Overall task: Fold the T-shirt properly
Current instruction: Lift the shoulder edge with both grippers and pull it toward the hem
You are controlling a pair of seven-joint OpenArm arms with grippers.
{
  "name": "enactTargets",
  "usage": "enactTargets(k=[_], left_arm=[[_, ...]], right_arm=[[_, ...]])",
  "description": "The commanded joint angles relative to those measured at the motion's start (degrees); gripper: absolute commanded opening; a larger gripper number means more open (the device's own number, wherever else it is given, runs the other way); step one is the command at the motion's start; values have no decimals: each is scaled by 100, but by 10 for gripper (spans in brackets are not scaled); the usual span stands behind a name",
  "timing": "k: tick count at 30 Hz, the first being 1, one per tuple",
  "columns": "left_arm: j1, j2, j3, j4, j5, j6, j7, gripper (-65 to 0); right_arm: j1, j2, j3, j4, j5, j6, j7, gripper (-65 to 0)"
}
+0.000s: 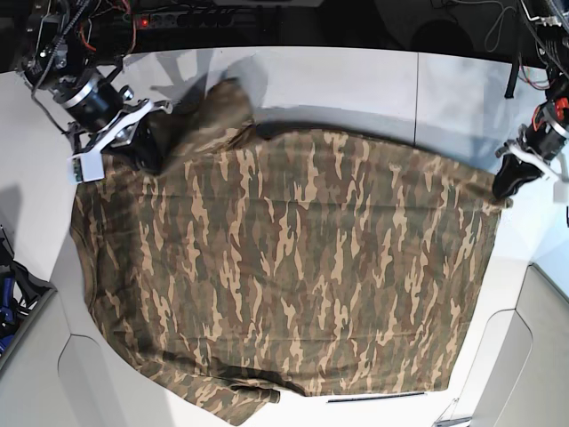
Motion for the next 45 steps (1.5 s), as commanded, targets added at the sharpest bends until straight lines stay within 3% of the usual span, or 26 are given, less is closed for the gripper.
enactTargets(k=[1, 7, 11, 16, 18, 31, 37, 45], left_arm=[[-170, -131, -48, 94, -37, -91, -138, -650], [-763, -129, 50, 70, 455, -91, -354, -650], [-1093, -129, 407, -11, 1165, 258, -710, -650], [-1582, -129, 990, -396, 1971, 702, -1152, -650], [-1779, -129, 1132, -597, 2151, 721, -1272, -650], [-3080, -127, 1287, -2090, 2229, 737, -1403, -650], [-3270, -107, 1532, -2424, 2465, 741, -1958, -650], [-3405, 188, 1543, -2677, 2594, 866, -1985, -650]], right_arm=[[155, 33, 63, 103, 55, 31, 116, -650], [922, 46, 92, -103, -496, 31, 188, -650], [1534, 92, 87, -603, -752, 46, 391, -650], [2450, 234, 87, -1685, -778, 382, 420, -650], [2780, 273, 87, -2133, -719, 566, 426, -650], [4382, 365, 72, -3980, -774, 734, 748, -650], [4625, 365, -2, -4505, -1215, 732, 1408, -650], [4763, 365, -26, -5128, -1646, 710, 1797, -650]])
